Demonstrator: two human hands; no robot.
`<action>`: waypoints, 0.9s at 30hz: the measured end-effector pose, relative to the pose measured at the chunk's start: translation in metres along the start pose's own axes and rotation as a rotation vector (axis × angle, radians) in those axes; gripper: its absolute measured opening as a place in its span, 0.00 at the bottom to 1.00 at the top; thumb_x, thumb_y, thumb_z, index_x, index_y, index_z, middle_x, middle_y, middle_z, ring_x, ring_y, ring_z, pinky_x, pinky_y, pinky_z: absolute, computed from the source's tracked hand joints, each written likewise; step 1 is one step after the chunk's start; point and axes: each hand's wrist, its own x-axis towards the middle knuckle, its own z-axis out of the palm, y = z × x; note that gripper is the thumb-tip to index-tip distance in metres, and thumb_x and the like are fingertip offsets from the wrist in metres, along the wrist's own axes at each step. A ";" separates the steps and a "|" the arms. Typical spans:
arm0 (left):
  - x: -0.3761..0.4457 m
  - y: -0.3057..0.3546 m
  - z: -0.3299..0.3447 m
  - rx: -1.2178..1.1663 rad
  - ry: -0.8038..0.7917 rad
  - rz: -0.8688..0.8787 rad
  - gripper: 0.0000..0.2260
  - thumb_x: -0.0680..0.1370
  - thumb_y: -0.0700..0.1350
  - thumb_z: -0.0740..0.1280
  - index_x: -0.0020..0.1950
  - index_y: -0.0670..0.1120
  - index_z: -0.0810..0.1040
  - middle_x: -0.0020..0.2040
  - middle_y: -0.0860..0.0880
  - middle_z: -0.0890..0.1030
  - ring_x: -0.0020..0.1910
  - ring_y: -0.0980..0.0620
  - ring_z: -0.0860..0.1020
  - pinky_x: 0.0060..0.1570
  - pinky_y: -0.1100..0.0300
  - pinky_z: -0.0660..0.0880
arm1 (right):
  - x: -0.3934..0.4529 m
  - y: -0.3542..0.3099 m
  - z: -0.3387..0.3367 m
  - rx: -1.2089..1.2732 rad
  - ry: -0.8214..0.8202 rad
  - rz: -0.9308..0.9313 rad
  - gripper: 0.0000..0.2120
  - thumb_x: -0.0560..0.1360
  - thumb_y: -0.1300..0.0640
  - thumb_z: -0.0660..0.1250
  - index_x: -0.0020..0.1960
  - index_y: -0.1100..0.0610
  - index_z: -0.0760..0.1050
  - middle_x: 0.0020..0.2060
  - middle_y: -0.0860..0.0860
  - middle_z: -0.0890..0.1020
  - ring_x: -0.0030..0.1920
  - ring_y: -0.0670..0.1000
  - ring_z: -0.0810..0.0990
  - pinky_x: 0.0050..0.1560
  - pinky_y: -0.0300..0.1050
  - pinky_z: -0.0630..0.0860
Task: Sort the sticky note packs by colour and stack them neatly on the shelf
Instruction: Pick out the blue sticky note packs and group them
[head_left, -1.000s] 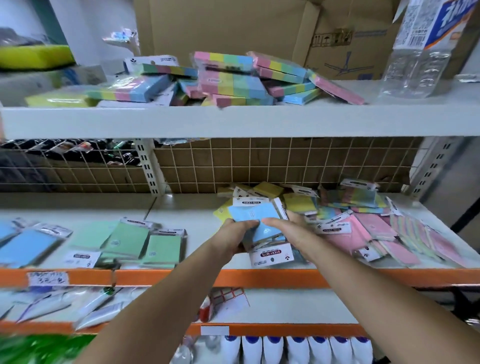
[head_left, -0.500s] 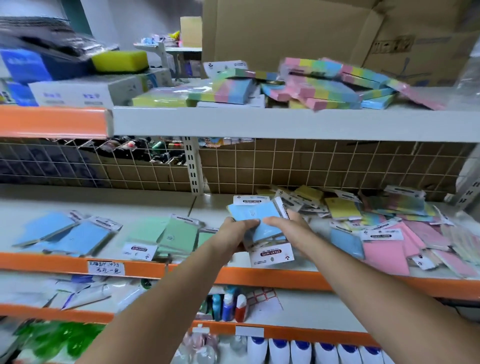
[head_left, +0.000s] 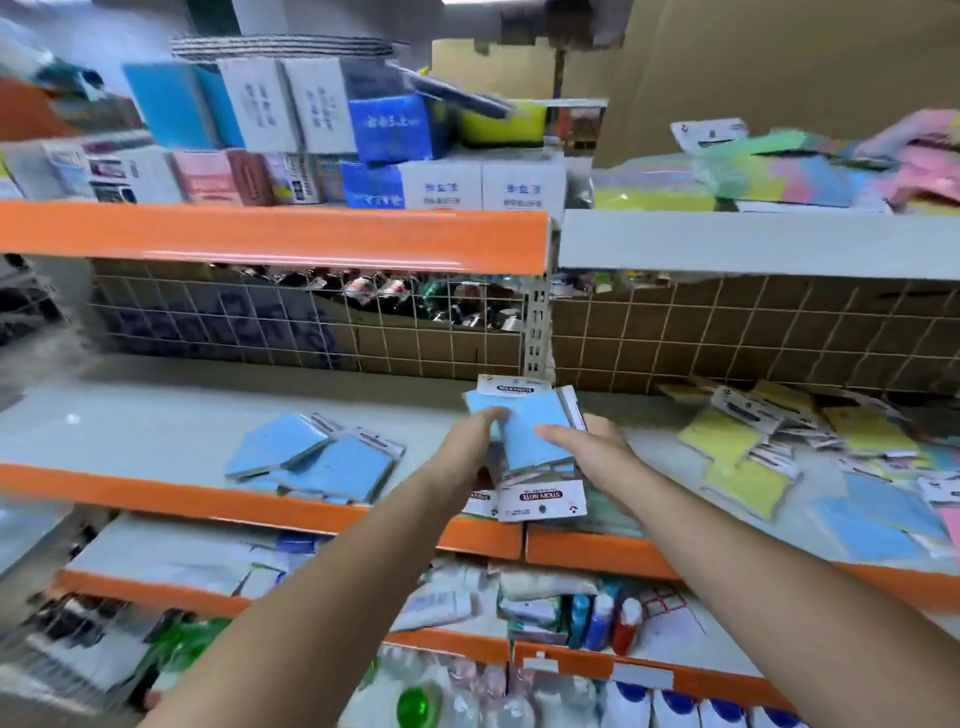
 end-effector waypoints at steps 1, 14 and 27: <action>0.001 0.002 -0.016 0.003 0.025 -0.007 0.11 0.78 0.52 0.62 0.46 0.45 0.77 0.30 0.48 0.78 0.32 0.49 0.77 0.41 0.57 0.75 | -0.002 -0.004 0.015 0.027 -0.019 0.003 0.17 0.71 0.51 0.74 0.58 0.57 0.79 0.52 0.53 0.84 0.52 0.53 0.82 0.56 0.48 0.78; -0.003 0.008 -0.156 0.032 0.247 0.027 0.16 0.76 0.48 0.65 0.61 0.45 0.73 0.55 0.43 0.80 0.52 0.43 0.79 0.50 0.50 0.77 | 0.003 -0.041 0.146 0.047 -0.128 0.051 0.47 0.52 0.33 0.69 0.68 0.51 0.69 0.63 0.50 0.77 0.59 0.54 0.78 0.60 0.57 0.77; -0.005 0.013 -0.214 -0.010 0.439 0.069 0.14 0.79 0.44 0.64 0.63 0.42 0.69 0.58 0.42 0.78 0.55 0.43 0.78 0.55 0.47 0.77 | 0.026 -0.064 0.201 0.209 -0.241 0.055 0.09 0.78 0.56 0.66 0.57 0.56 0.75 0.49 0.54 0.83 0.45 0.52 0.82 0.40 0.43 0.81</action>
